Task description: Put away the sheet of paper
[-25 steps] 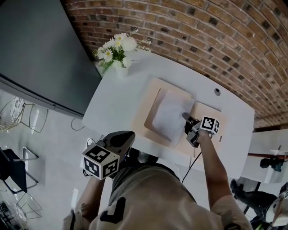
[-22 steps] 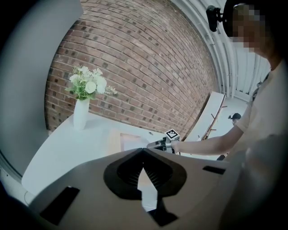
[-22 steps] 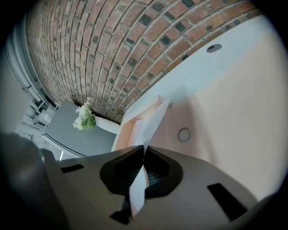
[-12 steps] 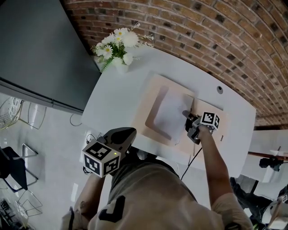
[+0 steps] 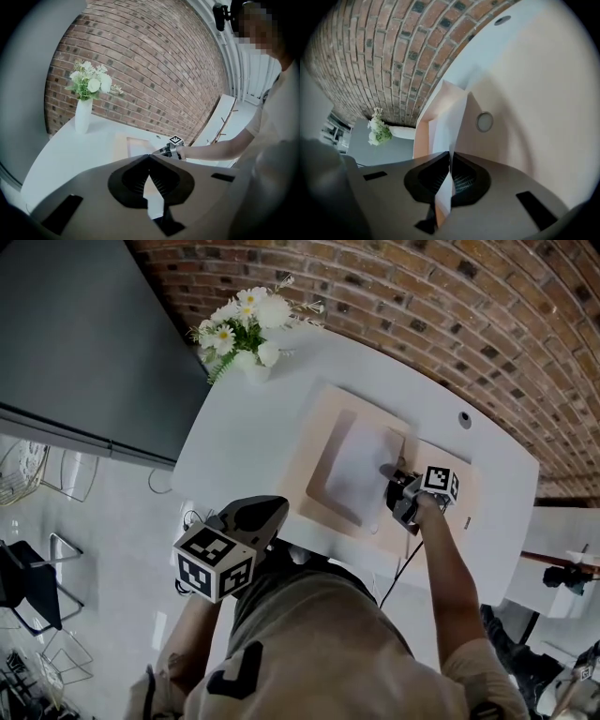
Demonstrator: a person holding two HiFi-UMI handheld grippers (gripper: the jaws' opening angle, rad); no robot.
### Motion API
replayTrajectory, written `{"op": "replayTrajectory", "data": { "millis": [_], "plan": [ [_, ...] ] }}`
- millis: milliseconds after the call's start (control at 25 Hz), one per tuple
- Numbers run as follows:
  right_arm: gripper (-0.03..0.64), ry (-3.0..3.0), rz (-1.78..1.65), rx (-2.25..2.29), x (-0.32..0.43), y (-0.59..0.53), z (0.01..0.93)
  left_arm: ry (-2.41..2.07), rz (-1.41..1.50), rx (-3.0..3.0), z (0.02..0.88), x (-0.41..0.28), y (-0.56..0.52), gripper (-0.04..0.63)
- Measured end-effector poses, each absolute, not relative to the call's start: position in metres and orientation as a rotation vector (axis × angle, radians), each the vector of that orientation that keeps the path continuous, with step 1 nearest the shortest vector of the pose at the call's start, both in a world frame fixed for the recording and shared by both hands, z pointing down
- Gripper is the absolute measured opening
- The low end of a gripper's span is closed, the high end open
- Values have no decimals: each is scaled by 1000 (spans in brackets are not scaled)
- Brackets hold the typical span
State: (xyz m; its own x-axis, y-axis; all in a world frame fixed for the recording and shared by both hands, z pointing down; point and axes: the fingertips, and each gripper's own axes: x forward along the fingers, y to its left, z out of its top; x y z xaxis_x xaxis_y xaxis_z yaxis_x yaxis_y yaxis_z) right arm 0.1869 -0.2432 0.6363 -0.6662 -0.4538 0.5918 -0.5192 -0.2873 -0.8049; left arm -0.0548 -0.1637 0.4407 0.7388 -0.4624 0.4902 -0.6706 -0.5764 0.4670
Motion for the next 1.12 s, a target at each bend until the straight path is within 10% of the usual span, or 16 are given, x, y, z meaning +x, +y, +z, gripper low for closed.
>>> {"op": "replayTrajectory", "data": {
  "millis": [1120],
  "plan": [
    [25, -1727, 1948, 1234, 187, -237, 657, -861, 485, 2271, 451, -68, -164, 15]
  ]
}}
